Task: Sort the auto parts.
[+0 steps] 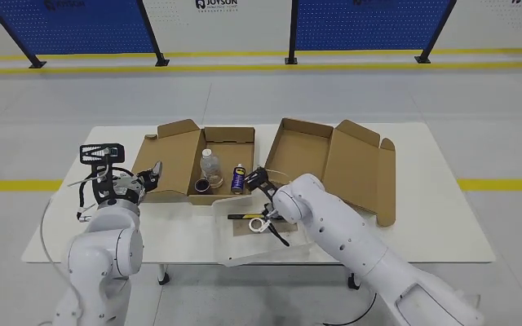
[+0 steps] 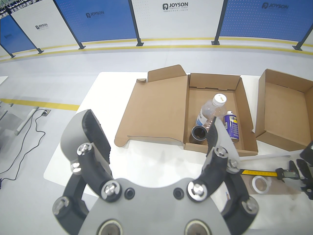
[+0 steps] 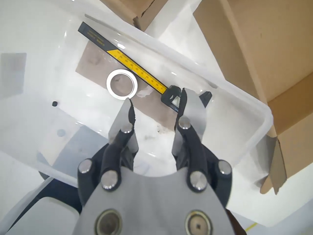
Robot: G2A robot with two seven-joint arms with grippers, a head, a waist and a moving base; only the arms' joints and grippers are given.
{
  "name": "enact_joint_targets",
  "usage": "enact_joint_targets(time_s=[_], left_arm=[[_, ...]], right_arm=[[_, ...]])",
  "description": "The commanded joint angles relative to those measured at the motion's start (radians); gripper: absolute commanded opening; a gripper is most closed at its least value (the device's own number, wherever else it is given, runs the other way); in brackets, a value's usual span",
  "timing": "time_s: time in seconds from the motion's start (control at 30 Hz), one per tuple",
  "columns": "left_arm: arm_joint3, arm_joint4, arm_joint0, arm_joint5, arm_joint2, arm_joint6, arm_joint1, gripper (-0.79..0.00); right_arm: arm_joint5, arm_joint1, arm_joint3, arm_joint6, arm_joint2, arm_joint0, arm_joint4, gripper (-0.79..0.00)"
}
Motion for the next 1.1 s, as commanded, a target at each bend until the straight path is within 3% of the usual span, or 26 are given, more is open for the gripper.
enact_joint_targets(time_s=[0.0, 0.5, 1.07], left_arm=[[0.000, 0.000, 0.000, 0.000, 0.000, 0.000, 0.000, 0.000], [0.000, 0.000, 0.000, 0.000, 0.000, 0.000, 0.000, 0.000], [0.000, 0.000, 0.000, 0.000, 0.000, 0.000, 0.000, 0.000]], right_arm=[[-0.001, -0.015, 0.036, -0.009, -0.020, 0.011, 0.006, -0.413], [-0.018, -0.120, 0.260, -0.087, -0.121, 0.053, 0.055, -0.474], [-0.029, -0.183, 0.400, -0.123, -0.131, 0.073, 0.068, -0.508]])
